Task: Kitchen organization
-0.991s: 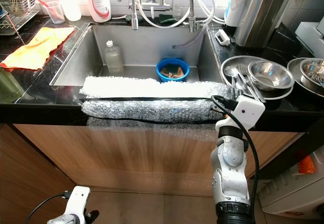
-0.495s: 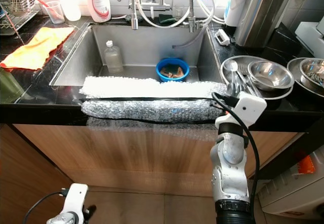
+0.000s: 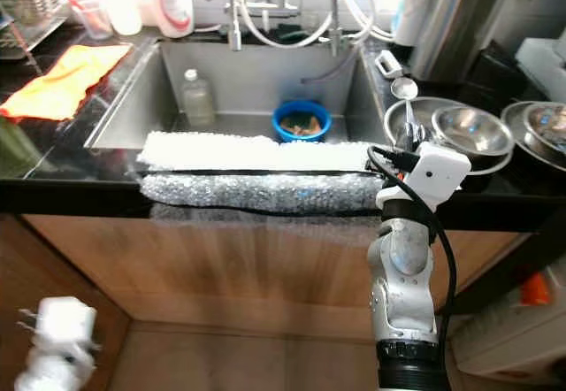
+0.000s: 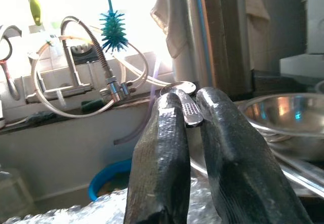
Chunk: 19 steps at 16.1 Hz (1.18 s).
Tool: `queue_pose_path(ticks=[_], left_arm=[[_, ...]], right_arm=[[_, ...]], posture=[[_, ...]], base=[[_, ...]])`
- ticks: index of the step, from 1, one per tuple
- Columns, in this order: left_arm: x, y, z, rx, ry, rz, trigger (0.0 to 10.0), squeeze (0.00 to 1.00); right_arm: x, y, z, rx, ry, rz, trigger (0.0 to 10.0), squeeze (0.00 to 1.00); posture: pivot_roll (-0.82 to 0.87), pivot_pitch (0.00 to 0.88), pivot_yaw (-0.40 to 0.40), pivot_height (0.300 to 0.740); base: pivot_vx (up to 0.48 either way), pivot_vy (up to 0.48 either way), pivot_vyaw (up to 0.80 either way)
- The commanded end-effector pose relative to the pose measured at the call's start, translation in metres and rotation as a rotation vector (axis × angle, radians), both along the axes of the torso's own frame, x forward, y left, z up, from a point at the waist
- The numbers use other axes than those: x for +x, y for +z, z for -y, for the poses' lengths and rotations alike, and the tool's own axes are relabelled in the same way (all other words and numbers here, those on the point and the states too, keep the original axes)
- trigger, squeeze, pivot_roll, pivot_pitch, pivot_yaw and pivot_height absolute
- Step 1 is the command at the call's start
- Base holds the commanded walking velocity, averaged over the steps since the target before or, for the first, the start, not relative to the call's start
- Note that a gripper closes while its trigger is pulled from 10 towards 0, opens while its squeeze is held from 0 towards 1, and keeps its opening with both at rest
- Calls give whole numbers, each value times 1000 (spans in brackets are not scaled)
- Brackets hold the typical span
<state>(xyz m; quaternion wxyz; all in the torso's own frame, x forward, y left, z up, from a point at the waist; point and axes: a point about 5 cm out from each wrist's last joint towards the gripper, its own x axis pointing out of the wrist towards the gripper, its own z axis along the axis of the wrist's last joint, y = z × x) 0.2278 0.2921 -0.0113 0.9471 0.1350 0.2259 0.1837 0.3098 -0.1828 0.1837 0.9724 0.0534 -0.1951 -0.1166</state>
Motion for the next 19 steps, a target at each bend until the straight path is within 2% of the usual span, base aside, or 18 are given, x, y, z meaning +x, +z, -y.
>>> queue_pose_path(ticks=[1,3,5,7,10,11,12,13,15,16,17,19], left_arm=[[6,2,13,-21,-38,48,10000,0],[3,7,18,-2,-55,130,10000,0],[4,44,18,124,-18,370,10000,0],[5,93,17,236,9,579,10000,0],[-6,141,30,282,-29,735,10000,0],[-7,151,33,302,-36,762,10000,0],[-4,177,41,377,-73,830,10000,0],[7,212,54,460,-113,926,10000,0],[21,234,68,510,-206,972,10000,0],[33,251,80,482,-259,999,10000,0],[43,263,92,416,-310,1036,10000,0],[53,272,113,378,-392,1056,10000,0]], right_arm=[[0,4,-1,-7,5,11,10000,0],[-1,3,-1,-6,3,9,10000,0],[-4,1,0,-8,2,-1,10000,0],[-4,-1,2,-12,1,-8,10000,0],[-3,0,-2,-21,22,-12,10000,0],[-3,1,-2,-24,24,-9,10000,0],[-4,3,-1,-28,25,1,10000,0],[-5,9,-1,-17,38,41,10000,0],[-4,16,0,-26,47,73,10000,0],[-3,25,4,-23,40,106,10000,0],[-3,34,10,4,28,134,10000,0],[-3,40,11,59,45,159,10000,0]], posture=[[-5,73,14,740],[-6,73,15,740],[5,80,7,740],[28,83,1,740],[40,87,1,740],[43,88,-3,740],[53,91,-5,740],[58,90,-8,740],[43,87,-3,740],[39,86,-2,740],[35,86,3,740],[20,88,7,740]], base=[[0,0,0],[0,0,0],[0,0,0],[0,0,0],[0,0,0],[0,0,0],[0,0,0],[0,0,0],[0,0,0],[0,0,0],[0,0,0],[0,0,0]])
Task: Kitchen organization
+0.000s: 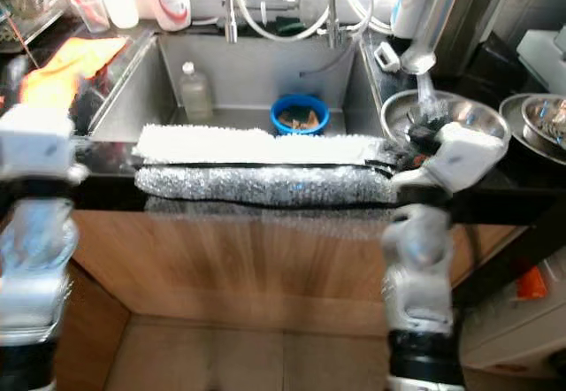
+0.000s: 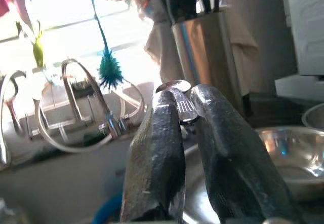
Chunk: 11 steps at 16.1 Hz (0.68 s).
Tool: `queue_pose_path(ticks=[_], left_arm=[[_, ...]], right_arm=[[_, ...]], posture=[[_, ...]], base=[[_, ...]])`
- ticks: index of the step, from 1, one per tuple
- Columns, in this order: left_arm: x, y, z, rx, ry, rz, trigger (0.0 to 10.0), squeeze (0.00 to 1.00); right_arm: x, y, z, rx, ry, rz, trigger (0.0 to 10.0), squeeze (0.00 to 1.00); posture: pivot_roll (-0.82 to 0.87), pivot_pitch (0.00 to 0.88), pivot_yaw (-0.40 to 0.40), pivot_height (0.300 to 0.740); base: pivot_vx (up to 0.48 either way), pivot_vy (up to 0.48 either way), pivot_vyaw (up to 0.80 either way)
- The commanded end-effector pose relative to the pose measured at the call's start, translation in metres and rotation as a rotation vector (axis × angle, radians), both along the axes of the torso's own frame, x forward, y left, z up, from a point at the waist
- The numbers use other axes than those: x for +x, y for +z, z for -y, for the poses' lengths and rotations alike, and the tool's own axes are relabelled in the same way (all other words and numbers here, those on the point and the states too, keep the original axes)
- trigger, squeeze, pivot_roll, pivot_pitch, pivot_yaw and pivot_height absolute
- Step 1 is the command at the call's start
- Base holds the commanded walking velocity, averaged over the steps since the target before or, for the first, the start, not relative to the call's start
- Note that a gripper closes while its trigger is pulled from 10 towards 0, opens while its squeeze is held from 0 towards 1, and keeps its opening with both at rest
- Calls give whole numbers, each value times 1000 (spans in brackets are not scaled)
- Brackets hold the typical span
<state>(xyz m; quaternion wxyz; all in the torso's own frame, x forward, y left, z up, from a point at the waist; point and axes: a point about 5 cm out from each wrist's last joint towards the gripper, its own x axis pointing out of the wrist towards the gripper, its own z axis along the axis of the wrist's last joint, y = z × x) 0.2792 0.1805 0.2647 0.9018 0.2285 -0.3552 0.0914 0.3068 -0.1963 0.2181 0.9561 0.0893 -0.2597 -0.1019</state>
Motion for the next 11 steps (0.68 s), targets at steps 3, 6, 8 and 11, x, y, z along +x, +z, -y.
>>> queue_pose_path(ticks=[3,6,8,11], left_arm=[[21,-12,31,-170,-224,-143,10000,0],[35,-9,65,-335,-492,-259,10000,0],[39,-9,70,-477,-611,-310,10000,0],[37,-10,74,-639,-805,-375,10000,0]], right_arm=[[-1,7,-12,101,143,30,10000,0],[-2,3,-24,270,316,32,10000,0],[-4,4,-27,324,391,45,10000,0],[-11,4,-37,447,602,88,10000,0]], posture=[[9,95,5,740],[-8,88,7,740],[-13,84,7,740],[-12,71,9,740]], base=[[0,0,0],[0,0,0],[0,0,0],[0,0,0]])
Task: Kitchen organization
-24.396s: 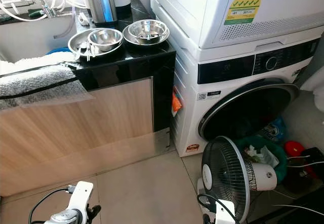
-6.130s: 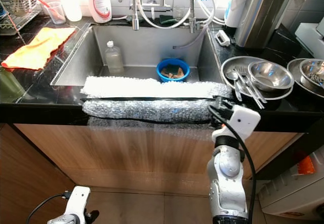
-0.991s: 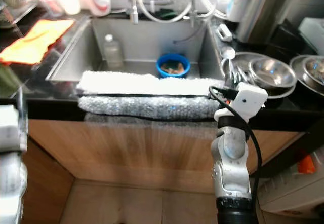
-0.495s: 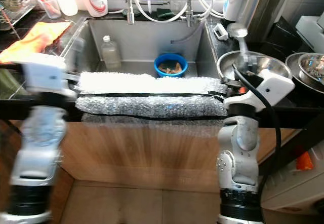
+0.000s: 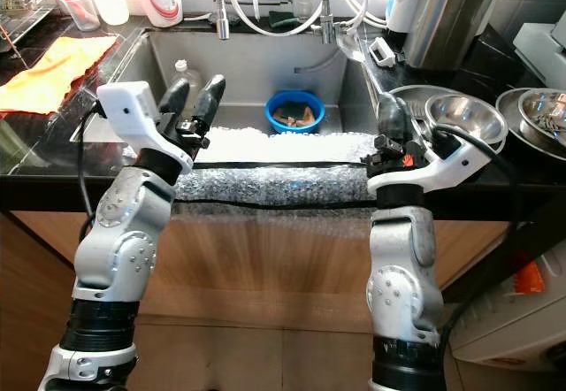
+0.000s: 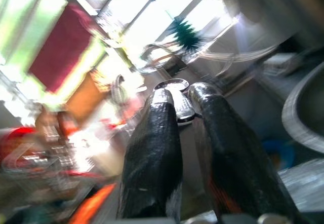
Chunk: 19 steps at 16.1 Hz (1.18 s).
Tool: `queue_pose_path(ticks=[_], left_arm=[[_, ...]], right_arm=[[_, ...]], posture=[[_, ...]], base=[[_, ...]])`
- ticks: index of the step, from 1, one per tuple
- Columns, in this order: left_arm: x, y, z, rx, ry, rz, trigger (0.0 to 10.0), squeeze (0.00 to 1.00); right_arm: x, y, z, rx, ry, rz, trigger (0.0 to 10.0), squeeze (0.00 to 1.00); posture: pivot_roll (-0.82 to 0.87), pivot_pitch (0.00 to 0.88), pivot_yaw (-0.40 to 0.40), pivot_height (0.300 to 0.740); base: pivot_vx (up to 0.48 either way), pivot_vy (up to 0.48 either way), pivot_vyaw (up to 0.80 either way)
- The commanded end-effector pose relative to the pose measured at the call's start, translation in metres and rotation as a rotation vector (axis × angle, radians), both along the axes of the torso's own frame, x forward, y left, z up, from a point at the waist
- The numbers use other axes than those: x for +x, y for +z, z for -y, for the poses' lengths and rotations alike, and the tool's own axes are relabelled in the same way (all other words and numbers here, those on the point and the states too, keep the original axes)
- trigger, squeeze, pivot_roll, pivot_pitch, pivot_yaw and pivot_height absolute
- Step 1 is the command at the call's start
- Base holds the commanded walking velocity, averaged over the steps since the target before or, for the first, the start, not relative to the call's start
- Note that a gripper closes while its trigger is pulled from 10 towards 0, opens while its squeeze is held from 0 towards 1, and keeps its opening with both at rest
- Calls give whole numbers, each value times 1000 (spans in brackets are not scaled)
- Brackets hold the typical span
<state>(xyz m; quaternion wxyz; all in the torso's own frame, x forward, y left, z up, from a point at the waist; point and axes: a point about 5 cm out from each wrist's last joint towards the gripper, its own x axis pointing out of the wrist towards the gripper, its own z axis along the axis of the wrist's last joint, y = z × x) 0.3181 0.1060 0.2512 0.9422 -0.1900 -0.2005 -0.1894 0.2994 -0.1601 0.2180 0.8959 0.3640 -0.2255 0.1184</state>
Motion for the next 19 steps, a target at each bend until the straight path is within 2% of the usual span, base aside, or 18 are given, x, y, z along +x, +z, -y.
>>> queue_pose_path(ticks=[1,3,7,8,9,10,12,14,19], left_arm=[[-2,3,0,-25,-38,7,10000,0],[-3,3,0,-69,-107,-13,10000,0],[-4,4,-2,-77,-126,-23,10000,0],[-6,-1,3,-96,-193,-47,10000,0],[-12,-9,15,-92,-319,-75,10000,0],[-18,-11,26,-67,-397,-82,10000,0],[-20,-11,31,-67,-428,-84,10000,0],[-21,-12,31,-97,-440,-98,10000,0],[-23,-14,31,-106,-468,-118,10000,0]], right_arm=[[-6,4,-2,34,53,34,10000,0],[-11,3,-6,62,142,50,10000,0],[-12,3,-5,70,165,50,10000,0],[-14,-3,-11,30,203,37,10000,0],[-22,-12,-25,-27,312,32,10000,0],[-30,-16,-35,-43,408,41,10000,0],[-32,-20,-37,-55,431,31,10000,0],[-32,-21,-36,-53,428,26,10000,0],[-35,-20,-37,-46,465,48,10000,0]], posture=[[-14,68,9,740],[-15,65,10,740],[-15,65,10,740],[-17,59,11,740],[-15,64,10,740],[-15,72,9,740],[-15,79,9,740],[-10,86,7,740],[-4,91,6,740]], base=[[0,0,0],[0,0,0],[0,0,0],[0,0,0],[0,0,0],[0,0,0],[0,0,0],[0,0,0],[0,0,0]])
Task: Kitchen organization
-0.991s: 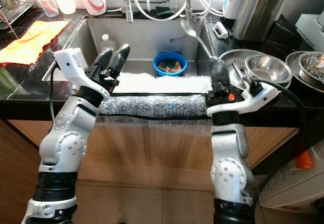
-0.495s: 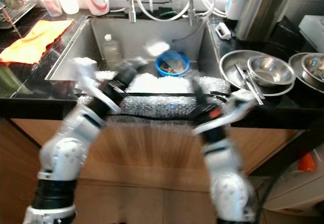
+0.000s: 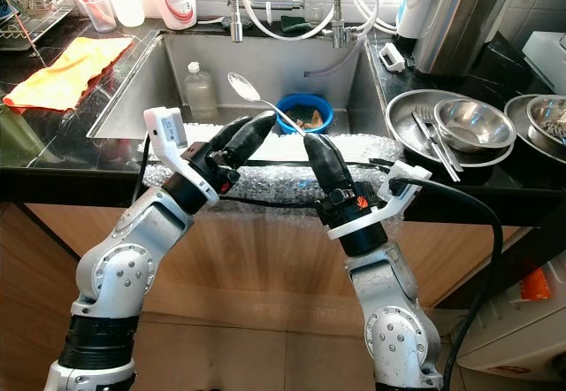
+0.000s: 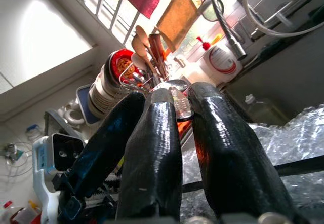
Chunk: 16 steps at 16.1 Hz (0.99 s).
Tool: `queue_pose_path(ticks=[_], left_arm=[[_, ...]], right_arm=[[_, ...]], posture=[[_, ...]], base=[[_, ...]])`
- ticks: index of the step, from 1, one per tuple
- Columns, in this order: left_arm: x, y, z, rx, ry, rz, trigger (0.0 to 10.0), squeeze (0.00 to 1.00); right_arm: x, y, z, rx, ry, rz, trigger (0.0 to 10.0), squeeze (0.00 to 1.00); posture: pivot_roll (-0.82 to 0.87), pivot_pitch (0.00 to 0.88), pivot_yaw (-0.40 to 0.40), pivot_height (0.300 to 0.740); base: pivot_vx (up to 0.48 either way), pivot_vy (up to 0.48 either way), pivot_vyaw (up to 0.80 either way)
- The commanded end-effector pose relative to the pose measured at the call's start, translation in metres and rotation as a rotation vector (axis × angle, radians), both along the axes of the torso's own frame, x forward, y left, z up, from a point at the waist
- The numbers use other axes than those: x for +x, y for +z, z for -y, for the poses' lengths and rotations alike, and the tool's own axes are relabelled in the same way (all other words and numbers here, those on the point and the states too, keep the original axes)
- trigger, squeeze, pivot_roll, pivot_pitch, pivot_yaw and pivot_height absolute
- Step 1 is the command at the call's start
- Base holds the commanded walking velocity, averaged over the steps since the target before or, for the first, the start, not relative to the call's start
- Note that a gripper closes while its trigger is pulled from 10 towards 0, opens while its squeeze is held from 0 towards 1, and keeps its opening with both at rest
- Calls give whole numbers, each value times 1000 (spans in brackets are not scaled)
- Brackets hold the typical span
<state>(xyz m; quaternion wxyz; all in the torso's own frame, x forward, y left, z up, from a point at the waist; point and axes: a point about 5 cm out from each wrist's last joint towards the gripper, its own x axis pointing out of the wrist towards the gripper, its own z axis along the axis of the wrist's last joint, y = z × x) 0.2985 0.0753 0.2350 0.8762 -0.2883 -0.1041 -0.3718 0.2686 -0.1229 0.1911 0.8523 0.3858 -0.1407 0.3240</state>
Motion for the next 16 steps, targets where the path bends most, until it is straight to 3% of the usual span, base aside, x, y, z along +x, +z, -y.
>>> queue_pose_path(ticks=[1,2,3,4,5,6,16], left_arm=[[-3,1,1,-6,-22,0,10000,0],[-4,1,2,-7,-28,1,10000,0],[-4,1,2,-10,-25,1,10000,314],[-3,1,4,-14,-24,-6,10000,1000],[-3,0,6,-1,-24,-13,10000,1000],[-3,-1,7,-6,-28,-18,10000,0],[-4,1,12,-28,-62,-21,10000,0]], right_arm=[[-4,7,0,7,16,40,10000,0],[-4,7,0,6,16,40,10000,0],[-4,7,0,6,16,41,10000,0],[-5,7,-1,3,20,41,10000,0],[-5,6,-2,-12,25,38,10000,0],[-6,3,-5,-42,35,33,10000,0],[-11,-2,-16,-99,104,36,10000,0]], posture=[[-6,92,6,740],[-7,94,6,740],[-7,94,6,740],[-8,97,6,740],[-7,96,7,740],[-12,100,6,740],[-6,102,7,740]], base=[[0,0,0],[0,0,0],[0,0,0],[0,0,0],[0,0,0],[0,0,0],[0,0,0]])
